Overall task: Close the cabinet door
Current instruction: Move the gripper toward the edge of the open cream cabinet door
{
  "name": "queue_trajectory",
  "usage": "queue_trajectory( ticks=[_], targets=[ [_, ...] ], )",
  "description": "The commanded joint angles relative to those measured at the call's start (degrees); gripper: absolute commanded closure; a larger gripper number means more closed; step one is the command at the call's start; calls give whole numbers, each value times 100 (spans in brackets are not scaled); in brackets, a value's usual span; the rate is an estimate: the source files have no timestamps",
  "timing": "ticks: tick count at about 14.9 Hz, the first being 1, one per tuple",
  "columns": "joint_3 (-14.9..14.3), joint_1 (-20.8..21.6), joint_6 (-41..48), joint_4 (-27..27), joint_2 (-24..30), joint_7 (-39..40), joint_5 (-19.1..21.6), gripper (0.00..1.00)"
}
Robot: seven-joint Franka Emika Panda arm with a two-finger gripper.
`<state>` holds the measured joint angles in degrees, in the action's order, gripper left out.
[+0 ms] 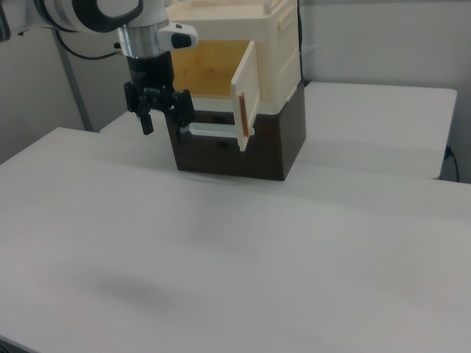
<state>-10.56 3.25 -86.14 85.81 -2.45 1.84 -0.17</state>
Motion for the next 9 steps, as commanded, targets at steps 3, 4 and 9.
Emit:
queue_trajectory(
  ticks=[3,4,9],
  targets=[
    [-52,79,-131,85,60,-79,44,0],
    [-52,79,-131,85,69,-35,44,0],
    [1,105,-131,76,69,-43,61,50]
  ],
)
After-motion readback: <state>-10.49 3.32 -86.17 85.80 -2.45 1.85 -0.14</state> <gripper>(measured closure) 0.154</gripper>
